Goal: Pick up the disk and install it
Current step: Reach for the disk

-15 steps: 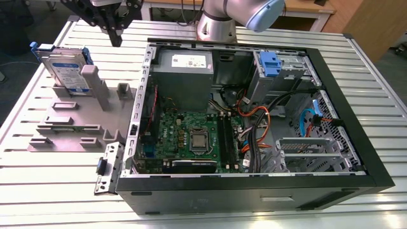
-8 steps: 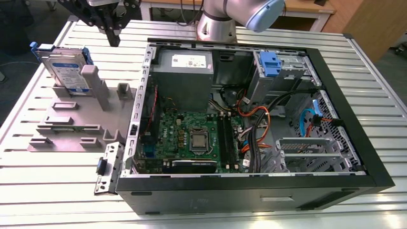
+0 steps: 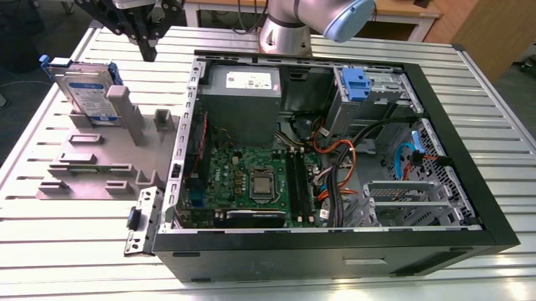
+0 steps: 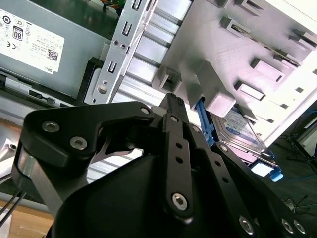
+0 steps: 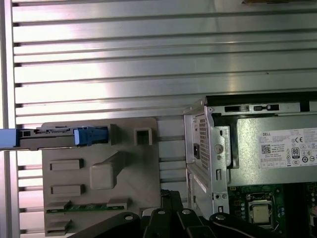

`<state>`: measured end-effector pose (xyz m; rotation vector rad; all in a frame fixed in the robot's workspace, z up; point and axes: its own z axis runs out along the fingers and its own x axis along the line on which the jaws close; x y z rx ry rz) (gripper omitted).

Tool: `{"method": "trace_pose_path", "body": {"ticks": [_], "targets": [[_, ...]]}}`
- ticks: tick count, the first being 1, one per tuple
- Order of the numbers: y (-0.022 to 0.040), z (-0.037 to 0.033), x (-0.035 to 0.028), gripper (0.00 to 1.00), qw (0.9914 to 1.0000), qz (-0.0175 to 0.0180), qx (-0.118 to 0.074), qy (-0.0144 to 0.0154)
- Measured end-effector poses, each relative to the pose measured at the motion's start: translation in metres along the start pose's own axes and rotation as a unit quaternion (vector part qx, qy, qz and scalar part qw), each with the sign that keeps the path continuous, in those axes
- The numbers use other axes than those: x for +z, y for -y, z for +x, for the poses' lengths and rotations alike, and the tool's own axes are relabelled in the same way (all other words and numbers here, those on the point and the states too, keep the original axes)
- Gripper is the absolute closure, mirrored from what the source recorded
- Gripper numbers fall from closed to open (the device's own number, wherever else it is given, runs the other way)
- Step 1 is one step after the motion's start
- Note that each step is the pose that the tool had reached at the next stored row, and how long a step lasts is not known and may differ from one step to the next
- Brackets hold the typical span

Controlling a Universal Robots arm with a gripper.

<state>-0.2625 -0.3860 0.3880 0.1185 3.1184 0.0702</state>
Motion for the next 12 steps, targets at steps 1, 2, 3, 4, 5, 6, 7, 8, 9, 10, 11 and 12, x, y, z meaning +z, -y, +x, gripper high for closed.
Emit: {"method": "trace_pose_path", "body": {"ticks": [1,2,3,4,5,6,7,8,9,10,11,12], "targets": [[0.0000,0.0003,0.0000,0.89,1.00000,0.0000,0.000,-0.0001],[0.0000,0.0005,0.0000,0.89,1.00000,0.0001,0.000,-0.0002],[0.0001,0.0005,0.0000,0.89,1.00000,0.0001,0.000,-0.0004],[0.0001,0.0006,0.0000,0.89,1.00000,0.0001,0.000,-0.0005],[0.0001,0.0008,0.0001,0.89,1.00000,0.0002,0.000,-0.0008],[0.0001,0.0009,0.0001,0.89,1.00000,0.0002,0.000,-0.0010],[0.0001,0.0009,0.0002,0.89,1.00000,0.0001,0.000,-0.0013],[0.0001,0.0009,0.0002,0.89,1.00000,0.0002,0.000,-0.0015],[0.0001,0.0010,0.0003,0.89,1.00000,0.0002,0.000,-0.0020],[0.0001,0.0010,0.0003,0.89,1.00000,0.0002,0.000,-0.0021],[0.0001,0.0010,0.0003,0.89,1.00000,0.0002,0.000,-0.0021],[0.0001,0.0010,0.0003,0.89,1.00000,0.0002,0.000,-0.0021]]}}
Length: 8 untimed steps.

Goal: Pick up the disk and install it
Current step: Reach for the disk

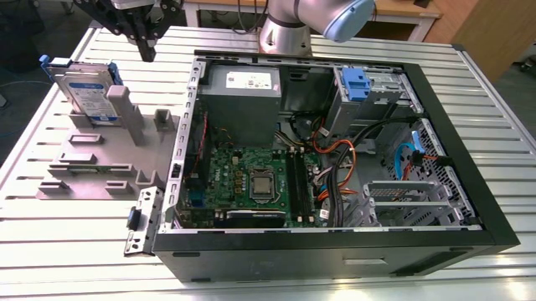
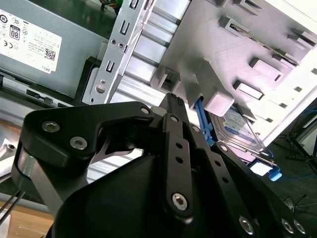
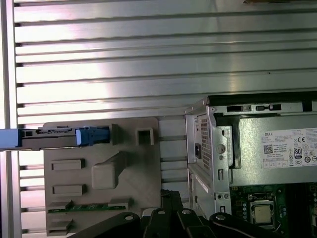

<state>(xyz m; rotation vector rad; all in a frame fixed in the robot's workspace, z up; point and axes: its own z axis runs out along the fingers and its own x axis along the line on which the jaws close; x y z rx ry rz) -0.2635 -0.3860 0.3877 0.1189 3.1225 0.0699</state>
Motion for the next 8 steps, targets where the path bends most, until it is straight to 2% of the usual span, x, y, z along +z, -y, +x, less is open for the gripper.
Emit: {"method": "trace_pose_path", "body": {"ticks": [8], "targets": [[0.0001,0.0017,0.0000,0.89,1.00000,0.0000,0.000,0.0000]]}}
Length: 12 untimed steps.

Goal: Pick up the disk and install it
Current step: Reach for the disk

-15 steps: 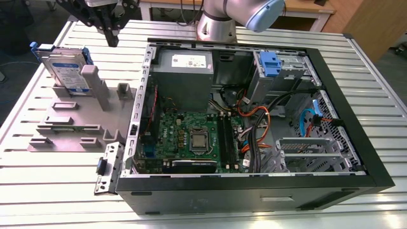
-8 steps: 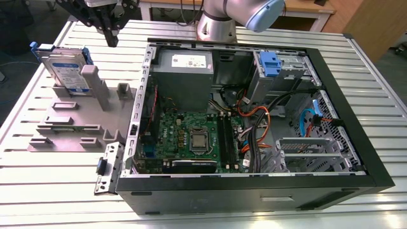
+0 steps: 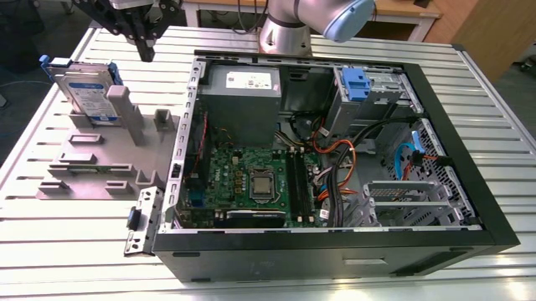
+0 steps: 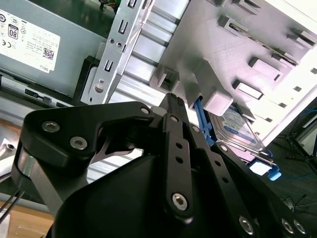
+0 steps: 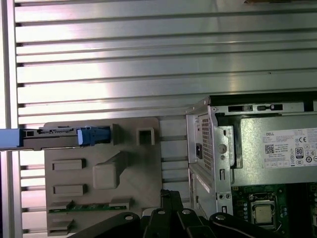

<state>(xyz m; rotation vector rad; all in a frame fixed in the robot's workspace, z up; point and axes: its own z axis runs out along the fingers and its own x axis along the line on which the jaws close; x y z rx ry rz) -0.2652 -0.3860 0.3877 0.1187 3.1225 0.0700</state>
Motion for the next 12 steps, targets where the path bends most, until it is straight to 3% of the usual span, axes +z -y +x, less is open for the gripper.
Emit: {"method": "trace_pose_path", "body": {"ticks": [12], "targets": [[0.0002,0.0020,0.0000,0.89,1.00000,0.0000,0.000,0.0000]]}}
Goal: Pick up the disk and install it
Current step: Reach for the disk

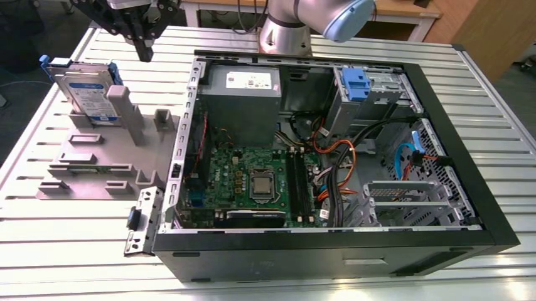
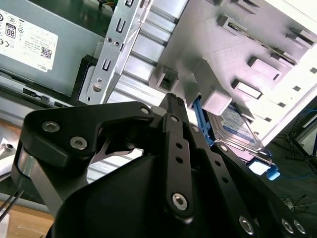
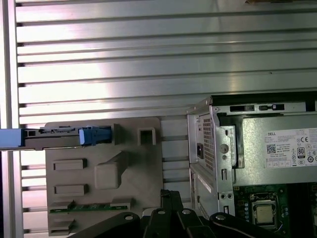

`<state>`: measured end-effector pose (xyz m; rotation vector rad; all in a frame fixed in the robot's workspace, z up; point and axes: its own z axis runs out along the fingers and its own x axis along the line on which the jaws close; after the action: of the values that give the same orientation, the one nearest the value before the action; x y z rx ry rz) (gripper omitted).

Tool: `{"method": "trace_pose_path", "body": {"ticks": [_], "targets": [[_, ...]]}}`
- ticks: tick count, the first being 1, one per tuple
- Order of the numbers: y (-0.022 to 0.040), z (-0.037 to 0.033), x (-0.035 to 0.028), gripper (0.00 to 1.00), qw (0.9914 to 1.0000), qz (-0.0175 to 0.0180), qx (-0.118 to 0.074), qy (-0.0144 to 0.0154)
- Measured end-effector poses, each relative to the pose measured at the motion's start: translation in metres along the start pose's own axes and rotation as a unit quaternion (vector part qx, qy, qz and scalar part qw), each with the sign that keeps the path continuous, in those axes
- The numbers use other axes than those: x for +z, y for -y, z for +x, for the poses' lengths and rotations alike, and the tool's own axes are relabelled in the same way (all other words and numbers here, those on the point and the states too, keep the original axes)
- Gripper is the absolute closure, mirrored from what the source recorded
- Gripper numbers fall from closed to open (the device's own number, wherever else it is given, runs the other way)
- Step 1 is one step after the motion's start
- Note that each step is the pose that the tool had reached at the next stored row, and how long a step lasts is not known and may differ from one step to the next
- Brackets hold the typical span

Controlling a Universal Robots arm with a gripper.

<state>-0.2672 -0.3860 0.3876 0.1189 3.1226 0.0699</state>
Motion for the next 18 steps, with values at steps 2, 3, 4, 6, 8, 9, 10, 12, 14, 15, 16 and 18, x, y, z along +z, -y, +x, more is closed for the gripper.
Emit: {"method": "trace_pose_path", "body": {"ticks": [2,3,4,6,8,9,10,12,14,15,16,18], "targets": [[0.0001,0.0010,0.0000,0.89,1.00000,-0.0001,0.000,0.0000],[0.0001,0.0016,0.0000,0.89,1.00000,-0.0001,0.000,0.0000],[0.0002,0.0023,0.0000,0.89,1.00000,0.0000,0.000,0.0000],[0.0003,0.0043,0.0000,0.89,1.00000,0.0000,0.000,0.0000],[0.0004,0.0074,0.0000,0.89,1.00000,0.0000,0.000,0.0000],[0.0004,0.0091,0.0001,0.89,1.00000,0.0000,0.000,0.0000],[0.0005,0.0111,0.0001,0.89,1.00000,0.0000,0.000,0.0000],[0.0006,0.0154,0.0003,0.89,1.00000,0.0000,0.000,0.0000],[0.0006,0.0191,0.0005,0.89,1.00000,0.0000,0.000,0.0000],[0.0006,0.0208,0.0006,0.89,1.00000,0.0000,0.000,0.0000],[0.0006,0.0225,0.0007,0.89,1.00000,-0.0001,0.000,0.0001],[0.0005,0.0243,0.0008,0.89,1.00000,0.0000,0.000,0.0000]]}}
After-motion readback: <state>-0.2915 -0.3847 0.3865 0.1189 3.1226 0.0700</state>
